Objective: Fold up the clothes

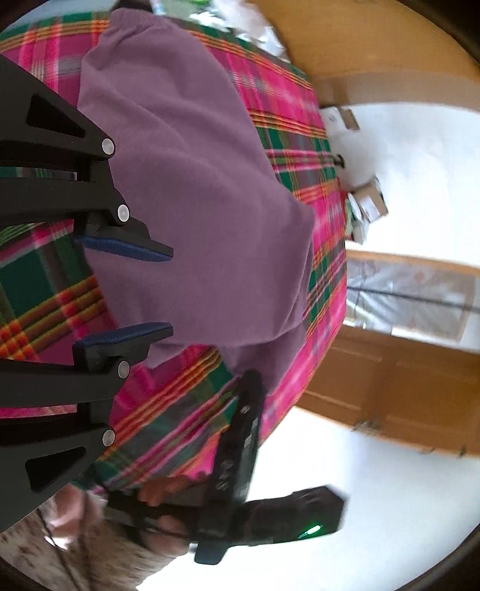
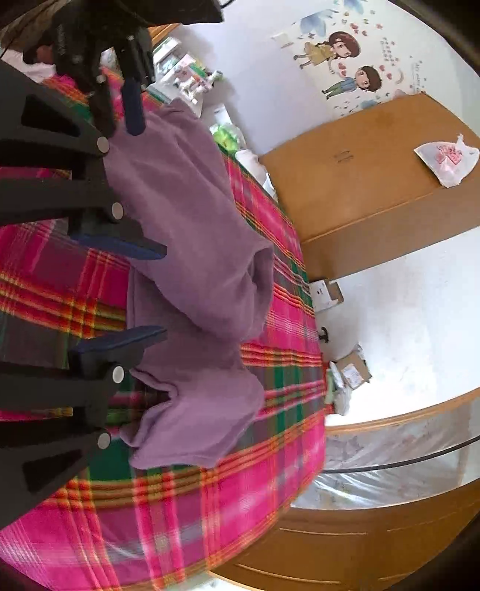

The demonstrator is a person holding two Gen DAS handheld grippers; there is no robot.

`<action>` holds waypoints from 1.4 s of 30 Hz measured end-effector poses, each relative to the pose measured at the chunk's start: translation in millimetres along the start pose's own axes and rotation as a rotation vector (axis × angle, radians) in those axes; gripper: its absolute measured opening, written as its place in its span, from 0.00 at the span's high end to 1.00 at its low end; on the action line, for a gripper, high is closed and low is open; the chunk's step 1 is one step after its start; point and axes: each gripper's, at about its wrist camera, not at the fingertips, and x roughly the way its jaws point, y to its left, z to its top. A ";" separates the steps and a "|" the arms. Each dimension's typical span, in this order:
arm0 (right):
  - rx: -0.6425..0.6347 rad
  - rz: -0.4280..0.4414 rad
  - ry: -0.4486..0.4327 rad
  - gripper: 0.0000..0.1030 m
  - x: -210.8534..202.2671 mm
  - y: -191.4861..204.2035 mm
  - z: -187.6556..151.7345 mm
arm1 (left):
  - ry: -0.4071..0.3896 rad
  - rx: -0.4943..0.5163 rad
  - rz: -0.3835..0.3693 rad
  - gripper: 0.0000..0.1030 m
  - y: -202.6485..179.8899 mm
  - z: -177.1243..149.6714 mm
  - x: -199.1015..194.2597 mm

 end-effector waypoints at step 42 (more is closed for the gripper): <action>-0.167 -0.083 0.102 0.63 40.3 24.0 0.8 | -0.289 -0.286 0.150 0.94 95.8 41.1 -28.9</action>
